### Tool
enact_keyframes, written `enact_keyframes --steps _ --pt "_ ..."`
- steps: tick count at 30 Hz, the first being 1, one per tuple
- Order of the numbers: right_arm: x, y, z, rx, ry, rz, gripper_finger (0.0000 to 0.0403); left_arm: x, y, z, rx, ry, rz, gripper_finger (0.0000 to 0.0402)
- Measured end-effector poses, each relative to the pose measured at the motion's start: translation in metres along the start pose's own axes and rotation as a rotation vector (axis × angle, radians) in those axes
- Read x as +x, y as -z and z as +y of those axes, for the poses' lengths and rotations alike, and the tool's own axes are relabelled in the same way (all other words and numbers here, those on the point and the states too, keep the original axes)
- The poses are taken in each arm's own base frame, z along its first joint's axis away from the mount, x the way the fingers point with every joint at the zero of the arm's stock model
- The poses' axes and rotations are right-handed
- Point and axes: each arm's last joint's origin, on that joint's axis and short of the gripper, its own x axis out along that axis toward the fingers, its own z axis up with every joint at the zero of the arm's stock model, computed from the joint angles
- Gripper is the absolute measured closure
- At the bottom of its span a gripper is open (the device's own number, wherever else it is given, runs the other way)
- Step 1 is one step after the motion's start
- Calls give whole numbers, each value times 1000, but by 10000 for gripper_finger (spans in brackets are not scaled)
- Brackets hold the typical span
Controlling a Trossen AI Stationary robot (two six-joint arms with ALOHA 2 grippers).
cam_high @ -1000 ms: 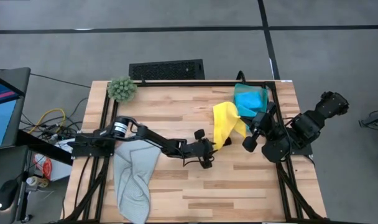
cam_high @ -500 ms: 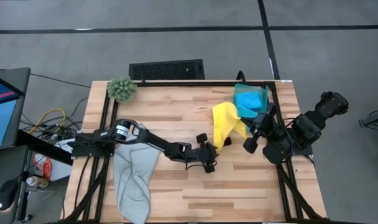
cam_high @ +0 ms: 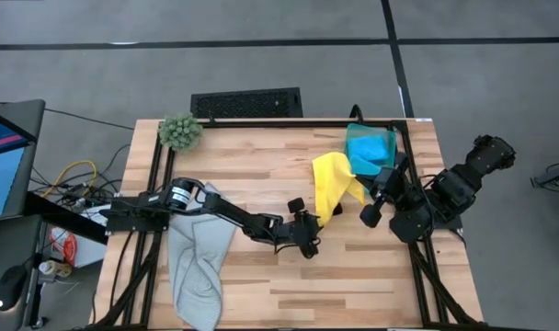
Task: Fold microfiber towels
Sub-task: Fold the yellow microfiber cloth
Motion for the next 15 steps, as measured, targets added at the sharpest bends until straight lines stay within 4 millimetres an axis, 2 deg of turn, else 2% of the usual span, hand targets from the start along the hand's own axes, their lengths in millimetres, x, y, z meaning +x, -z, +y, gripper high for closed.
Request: enact_keyframes --steps 15 --pt "0 0 0 2 -1 -1 403 -1 0 -1 -21 -17 -3 260"
